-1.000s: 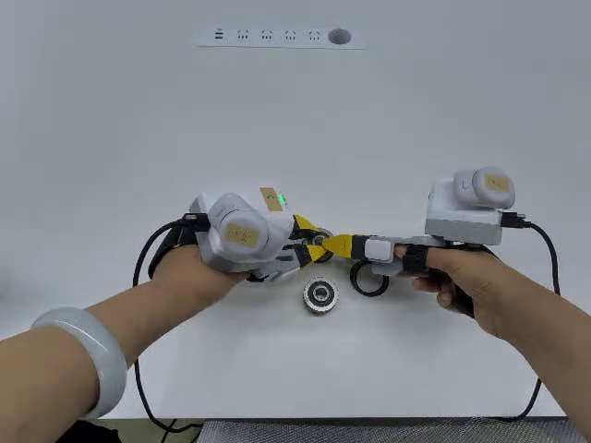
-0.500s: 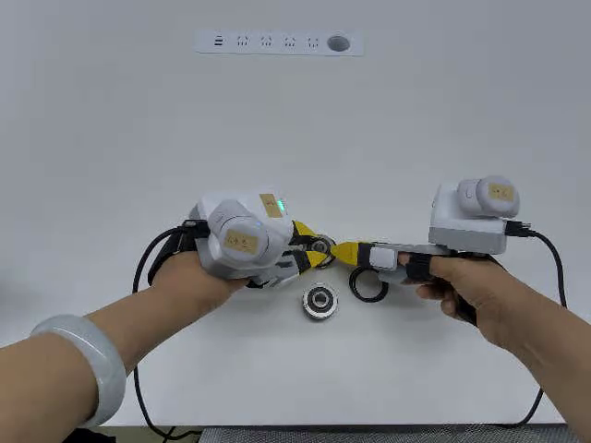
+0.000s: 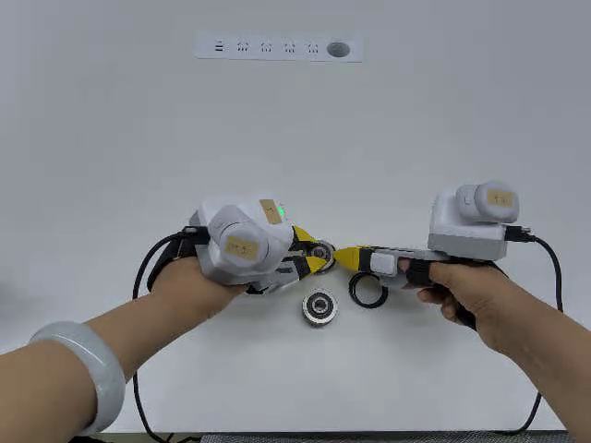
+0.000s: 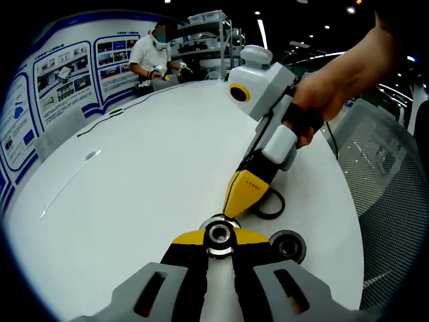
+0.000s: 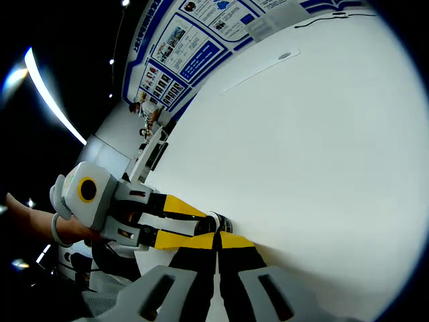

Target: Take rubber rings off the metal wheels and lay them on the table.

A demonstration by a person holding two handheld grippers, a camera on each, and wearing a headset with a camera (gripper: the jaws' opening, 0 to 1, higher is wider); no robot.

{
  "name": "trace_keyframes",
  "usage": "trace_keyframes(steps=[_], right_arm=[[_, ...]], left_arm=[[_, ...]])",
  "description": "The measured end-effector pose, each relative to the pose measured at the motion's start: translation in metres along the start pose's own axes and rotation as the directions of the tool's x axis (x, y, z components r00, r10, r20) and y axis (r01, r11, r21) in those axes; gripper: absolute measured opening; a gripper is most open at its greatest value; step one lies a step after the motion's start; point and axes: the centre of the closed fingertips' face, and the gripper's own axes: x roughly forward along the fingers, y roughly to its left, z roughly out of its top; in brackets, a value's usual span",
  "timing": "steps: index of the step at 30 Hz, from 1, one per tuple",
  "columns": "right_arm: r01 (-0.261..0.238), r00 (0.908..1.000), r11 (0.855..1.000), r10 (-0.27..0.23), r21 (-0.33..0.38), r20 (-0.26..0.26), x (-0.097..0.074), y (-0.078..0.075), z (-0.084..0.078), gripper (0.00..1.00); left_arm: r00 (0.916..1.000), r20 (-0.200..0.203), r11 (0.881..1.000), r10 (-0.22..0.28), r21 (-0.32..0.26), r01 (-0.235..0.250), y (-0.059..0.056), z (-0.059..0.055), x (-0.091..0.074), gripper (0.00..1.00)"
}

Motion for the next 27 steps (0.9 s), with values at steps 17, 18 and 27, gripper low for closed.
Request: trace_keyframes(steps=[17, 18, 27], right_arm=[[-0.012, 0.9999, 1.000, 0.012, 0.001, 0.012, 0.001, 0.005, 0.003, 0.01], [-0.014, 0.9998, 1.000, 0.014, 0.000, 0.012, 0.001, 0.005, 0.003, 0.01], [-0.029, 0.9995, 1.000, 0.029, 0.004, 0.014, 0.000, 0.010, 0.003, 0.01]], left_arm=[[1.0000, -0.001, 1.000, -0.001, 0.002, 0.001, 0.000, 0.001, 0.000, 0.13], [1.0000, -0.002, 1.000, -0.001, 0.003, 0.001, 0.000, 0.000, 0.000, 0.13], [1.0000, 0.000, 1.000, -0.005, 0.006, 0.005, 0.000, -0.001, 0.000, 0.13]])
